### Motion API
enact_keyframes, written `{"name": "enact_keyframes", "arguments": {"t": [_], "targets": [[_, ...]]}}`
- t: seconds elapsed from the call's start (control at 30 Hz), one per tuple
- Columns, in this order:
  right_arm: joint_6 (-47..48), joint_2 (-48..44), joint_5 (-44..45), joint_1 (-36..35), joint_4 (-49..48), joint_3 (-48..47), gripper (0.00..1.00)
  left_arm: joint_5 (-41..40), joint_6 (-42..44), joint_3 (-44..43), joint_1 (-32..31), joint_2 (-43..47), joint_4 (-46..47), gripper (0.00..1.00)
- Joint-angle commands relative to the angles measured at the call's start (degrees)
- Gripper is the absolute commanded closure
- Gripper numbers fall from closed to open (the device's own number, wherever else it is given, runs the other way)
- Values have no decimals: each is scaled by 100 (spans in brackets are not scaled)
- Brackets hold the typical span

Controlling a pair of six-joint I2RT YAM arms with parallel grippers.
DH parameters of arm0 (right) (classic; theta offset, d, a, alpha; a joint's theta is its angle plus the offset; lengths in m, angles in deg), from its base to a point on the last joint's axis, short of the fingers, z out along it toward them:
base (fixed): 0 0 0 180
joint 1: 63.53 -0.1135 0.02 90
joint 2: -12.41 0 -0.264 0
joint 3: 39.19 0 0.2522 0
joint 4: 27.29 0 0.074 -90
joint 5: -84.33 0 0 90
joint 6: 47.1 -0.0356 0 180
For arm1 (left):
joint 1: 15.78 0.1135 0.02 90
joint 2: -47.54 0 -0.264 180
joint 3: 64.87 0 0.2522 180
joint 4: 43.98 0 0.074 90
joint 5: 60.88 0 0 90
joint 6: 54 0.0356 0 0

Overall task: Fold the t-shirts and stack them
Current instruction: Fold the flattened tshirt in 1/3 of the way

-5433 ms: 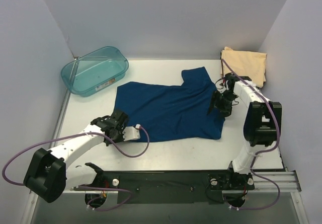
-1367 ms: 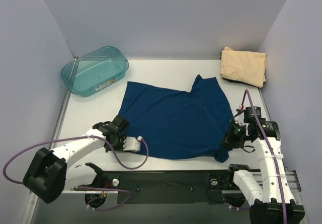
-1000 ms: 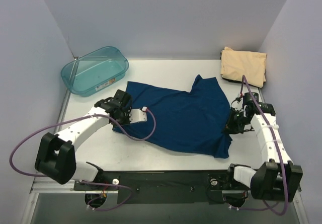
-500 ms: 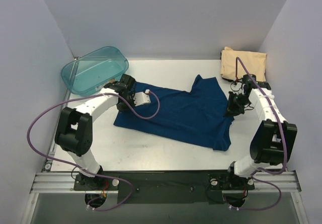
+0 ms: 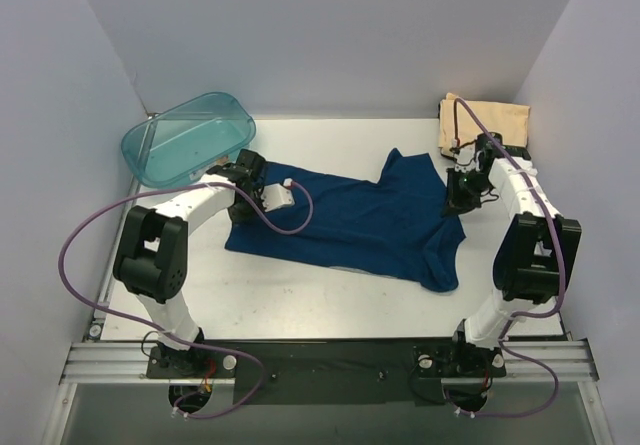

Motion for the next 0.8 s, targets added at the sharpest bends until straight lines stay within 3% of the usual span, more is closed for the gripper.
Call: {"name": "enact_keyframes", "arguments": {"t": [0.0,0.07,0.1,0.13,0.17,0.2,0.23,0.33,0.37,0.4,0.43,0.5,0.63,0.77], "targets": [[182,228,-138,-111,214,-217,100,-31,-40,27,43,-35,180,100],[129,325,-16,-173,214,-270,93,-22,-83,-25,43,-53,171,82],[51,403,63,-191,223,-322,82,-22,-136,-52,43,-53,171,57],[-20,439,134,-191,231,-375,71,-65,-154,-104,43,-53,197,47],[-229,544,378,-173,266,-515,60,-109,-189,-131,60,-44,223,30],[-466,571,502,-138,389,-621,58,-188,-215,-209,69,-26,284,26],[-652,606,738,-103,485,-822,55,-224,-276,-271,104,-18,302,13],[-1371,379,907,204,802,-1008,48,-320,-452,-657,253,26,329,12],[-1470,134,943,266,855,-974,35,-321,-479,-745,315,87,285,12],[-1601,-155,1030,318,995,-851,34,-286,-479,-807,324,140,215,11],[-1637,-289,1039,336,1109,-763,23,-155,-462,-790,324,332,119,11],[-1690,-789,865,337,1189,-325,21,484,-190,-537,289,744,-13,13],[-2015,-1669,258,337,1041,1028,27,1444,1083,954,70,1658,-128,24],[-2752,-2618,213,826,487,2312,30,1192,1551,1722,-212,1679,310,24]]}}
